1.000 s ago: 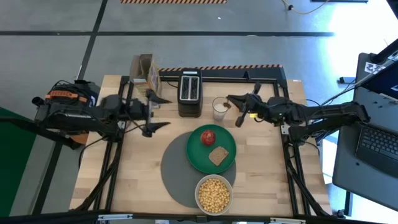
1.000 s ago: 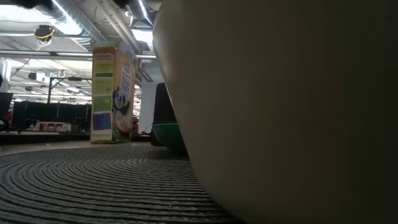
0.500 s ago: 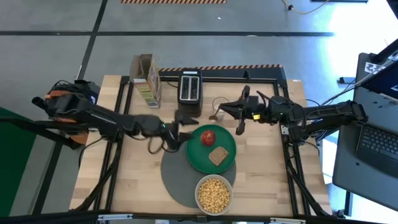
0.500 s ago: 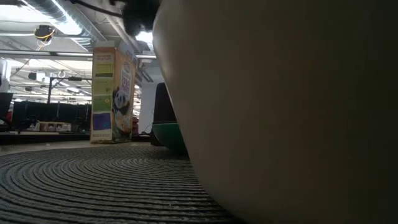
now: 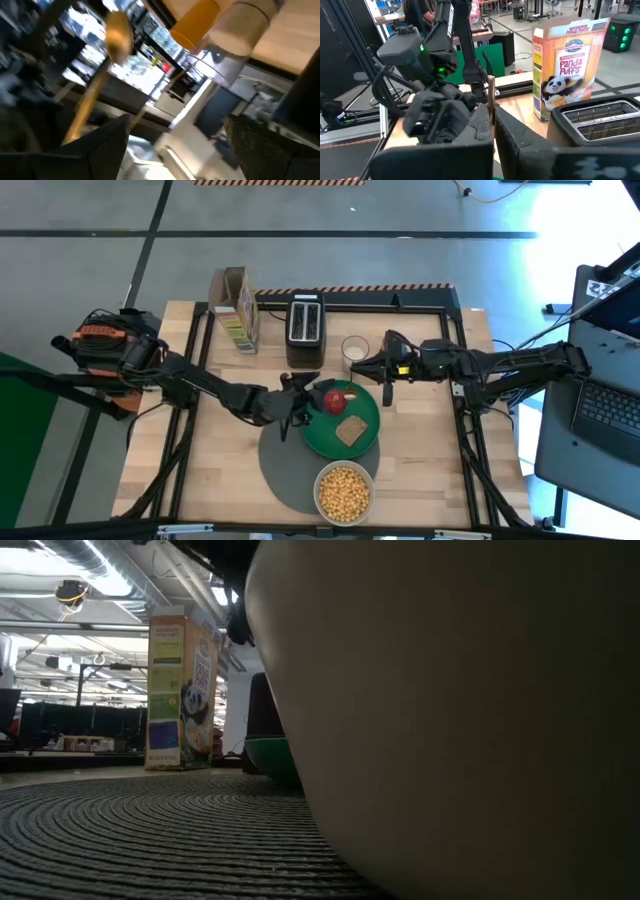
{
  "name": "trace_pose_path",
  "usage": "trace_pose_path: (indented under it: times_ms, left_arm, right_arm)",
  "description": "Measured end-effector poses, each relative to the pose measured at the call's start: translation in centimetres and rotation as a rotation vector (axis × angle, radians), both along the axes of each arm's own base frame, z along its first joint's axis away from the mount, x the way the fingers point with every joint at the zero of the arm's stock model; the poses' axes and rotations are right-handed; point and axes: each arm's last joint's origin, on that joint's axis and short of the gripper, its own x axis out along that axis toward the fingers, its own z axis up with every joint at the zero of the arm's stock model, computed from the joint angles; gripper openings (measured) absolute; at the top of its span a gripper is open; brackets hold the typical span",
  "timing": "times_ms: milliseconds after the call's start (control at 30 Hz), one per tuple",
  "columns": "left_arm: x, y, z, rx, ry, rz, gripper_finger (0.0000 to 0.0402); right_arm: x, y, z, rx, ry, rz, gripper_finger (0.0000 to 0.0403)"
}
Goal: Arrange a breakfast setting
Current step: Put the gold spoon on the gray table mat beside the white bowl
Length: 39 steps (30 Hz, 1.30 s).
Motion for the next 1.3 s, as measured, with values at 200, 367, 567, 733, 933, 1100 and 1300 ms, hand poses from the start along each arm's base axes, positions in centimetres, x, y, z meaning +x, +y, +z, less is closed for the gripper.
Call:
trace_pose_path:
  times_ms: [200,367,567,733,933,1100,1300]
  left_arm:
    - [0.1,-1.6,0.8,0.108,0.017,-0.162,0.0296]
    - [0.1,-2.4,1.2,0.178,0.02,-0.303,0.028]
    - [0.5,-1.6,1.4,0.251,0.041,-0.37,0.0273]
    - [0.9,-0.1,1.9,0.294,0.02,-0.33,0.0273]
    - [0.9,-0.5,1.8,0.305,0.031,-0.386,0.0273]
    - [0.7,-1.5,1.9,0.313,0.013,-0.443,0.0273]
    - [0.6,-2.0,1.9,0.327,0.021,-0.47,0.0273]
  right_arm:
    - [0.0,0.0,-0.2,0.011,0.018,0.003,0.0]
    - [0.1,0.2,-0.3,0.059,0.023,0.048,0.0]
    - [0.9,1.3,-0.6,0.108,0.002,0.116,0.0]
    - [1.3,1.3,-1.0,0.121,0.018,0.126,0.0]
    - [1.4,1.2,-0.1,0.096,-0.071,0.131,0.0]
    - [1.4,1.3,-0.1,0.095,-0.068,0.143,0.0]
    - [1.4,1.4,-0.2,0.101,-0.065,0.157,0.0]
